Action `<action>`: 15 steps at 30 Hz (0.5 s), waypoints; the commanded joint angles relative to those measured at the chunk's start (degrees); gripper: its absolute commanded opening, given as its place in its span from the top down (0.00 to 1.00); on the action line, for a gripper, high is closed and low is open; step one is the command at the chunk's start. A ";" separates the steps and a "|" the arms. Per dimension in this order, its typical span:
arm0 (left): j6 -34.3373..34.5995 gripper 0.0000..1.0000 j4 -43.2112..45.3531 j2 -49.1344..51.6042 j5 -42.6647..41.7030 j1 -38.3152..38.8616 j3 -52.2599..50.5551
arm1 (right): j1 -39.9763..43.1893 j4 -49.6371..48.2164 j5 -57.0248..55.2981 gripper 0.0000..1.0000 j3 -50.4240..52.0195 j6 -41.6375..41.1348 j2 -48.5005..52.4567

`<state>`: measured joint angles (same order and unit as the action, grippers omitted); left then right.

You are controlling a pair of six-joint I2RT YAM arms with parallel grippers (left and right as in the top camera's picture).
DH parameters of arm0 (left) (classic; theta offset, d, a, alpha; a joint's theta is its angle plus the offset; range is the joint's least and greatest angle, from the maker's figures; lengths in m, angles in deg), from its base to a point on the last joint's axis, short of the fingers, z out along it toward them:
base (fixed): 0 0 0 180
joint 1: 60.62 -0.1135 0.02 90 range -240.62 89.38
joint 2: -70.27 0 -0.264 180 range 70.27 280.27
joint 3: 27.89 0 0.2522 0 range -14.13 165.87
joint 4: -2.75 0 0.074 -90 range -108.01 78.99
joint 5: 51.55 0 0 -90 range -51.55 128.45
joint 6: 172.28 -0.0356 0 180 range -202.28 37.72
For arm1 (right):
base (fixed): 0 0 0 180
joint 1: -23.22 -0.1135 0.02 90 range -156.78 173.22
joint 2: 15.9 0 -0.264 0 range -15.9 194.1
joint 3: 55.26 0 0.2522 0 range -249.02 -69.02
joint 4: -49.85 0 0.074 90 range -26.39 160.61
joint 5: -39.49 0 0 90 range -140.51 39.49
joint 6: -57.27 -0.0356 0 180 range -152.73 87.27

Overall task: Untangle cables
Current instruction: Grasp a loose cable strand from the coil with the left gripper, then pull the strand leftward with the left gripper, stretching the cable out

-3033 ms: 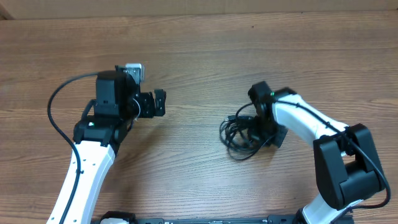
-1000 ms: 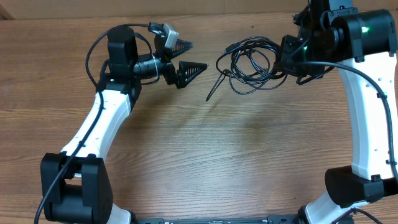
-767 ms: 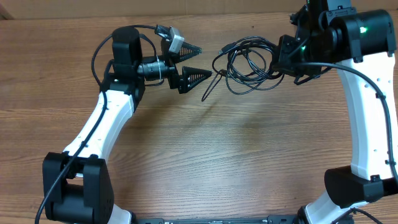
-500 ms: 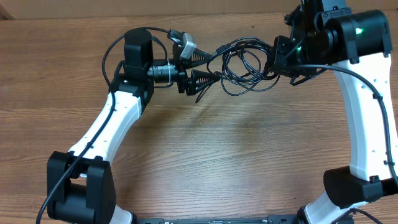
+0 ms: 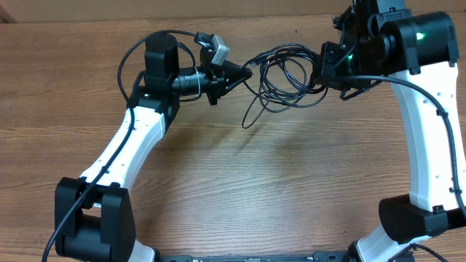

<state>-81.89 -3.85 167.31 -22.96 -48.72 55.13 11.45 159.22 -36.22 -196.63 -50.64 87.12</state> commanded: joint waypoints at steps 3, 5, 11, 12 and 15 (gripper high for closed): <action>9.14 0.96 0.17 -0.20 7.10 -6.91 0.22 | -0.07 0.17 -6.80 0.96 -1.79 -0.04 -2.19; 10.97 0.96 0.20 -0.33 7.26 -9.97 0.24 | -0.07 0.48 -8.63 0.96 -1.79 -0.04 -2.14; 14.08 0.96 0.20 -1.97 5.62 -18.97 0.31 | -0.07 1.16 -12.74 0.96 -1.79 -0.02 -2.14; 14.08 0.96 0.17 -2.36 4.70 -20.13 0.31 | -0.07 1.16 -12.74 0.96 -1.79 -0.02 -2.14; 14.53 0.96 0.15 -3.21 2.67 -22.40 0.31 | -0.07 0.92 -12.74 0.96 -1.79 -0.02 -2.12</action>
<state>-69.89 -3.76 166.65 -21.62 -67.32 55.13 10.34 159.64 -43.13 -196.63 -50.49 87.12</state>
